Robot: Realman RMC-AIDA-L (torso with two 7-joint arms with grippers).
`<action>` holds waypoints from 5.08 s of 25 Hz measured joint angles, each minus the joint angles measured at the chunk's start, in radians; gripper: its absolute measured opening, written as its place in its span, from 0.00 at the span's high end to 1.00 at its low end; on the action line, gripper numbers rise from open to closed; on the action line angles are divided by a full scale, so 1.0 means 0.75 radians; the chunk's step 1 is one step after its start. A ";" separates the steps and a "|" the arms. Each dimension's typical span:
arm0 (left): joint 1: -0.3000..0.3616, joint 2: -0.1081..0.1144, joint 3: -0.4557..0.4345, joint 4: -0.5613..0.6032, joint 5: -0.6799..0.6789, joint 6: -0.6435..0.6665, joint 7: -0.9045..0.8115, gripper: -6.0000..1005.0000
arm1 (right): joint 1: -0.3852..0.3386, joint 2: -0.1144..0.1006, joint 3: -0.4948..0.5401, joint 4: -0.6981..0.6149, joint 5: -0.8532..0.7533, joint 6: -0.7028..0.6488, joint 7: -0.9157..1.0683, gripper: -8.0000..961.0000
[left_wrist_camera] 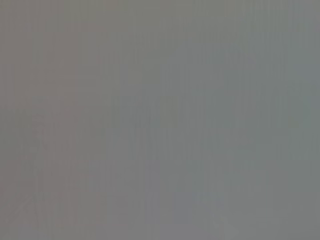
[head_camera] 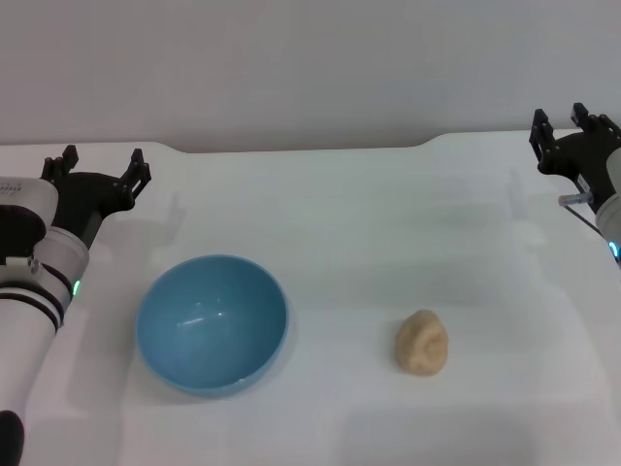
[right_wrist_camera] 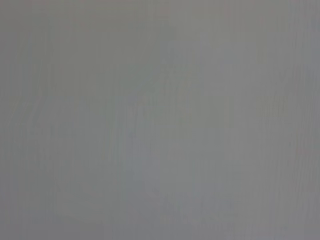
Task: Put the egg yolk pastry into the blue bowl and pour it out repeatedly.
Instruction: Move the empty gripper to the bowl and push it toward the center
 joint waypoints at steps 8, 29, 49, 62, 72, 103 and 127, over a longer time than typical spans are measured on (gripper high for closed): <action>0.008 0.004 0.014 -0.008 0.000 0.009 0.009 0.14 | 0.000 0.000 0.002 0.010 0.000 -0.001 0.000 0.55; -0.082 0.089 -0.273 0.208 0.115 -0.512 -0.059 0.14 | -0.034 0.006 0.033 0.019 0.000 -0.001 0.007 0.57; 0.154 0.033 -1.283 1.511 0.752 -2.330 0.338 0.14 | -0.052 0.008 0.031 0.022 -0.008 0.000 0.001 0.58; 0.092 0.031 -1.343 1.623 0.865 -2.924 0.328 0.14 | -0.048 0.005 0.031 0.037 -0.008 0.000 -0.001 0.59; 0.013 0.024 -1.309 1.573 0.869 -3.067 0.268 0.14 | -0.036 0.002 0.031 0.037 -0.008 0.000 -0.001 0.60; -0.201 0.020 -1.119 0.920 1.017 -2.777 0.181 0.14 | -0.071 0.010 0.023 0.025 -0.008 0.000 0.004 0.62; -0.220 0.022 -1.110 0.910 1.020 -2.781 0.185 0.91 | -0.097 0.000 0.023 -0.120 -0.062 0.006 0.112 0.63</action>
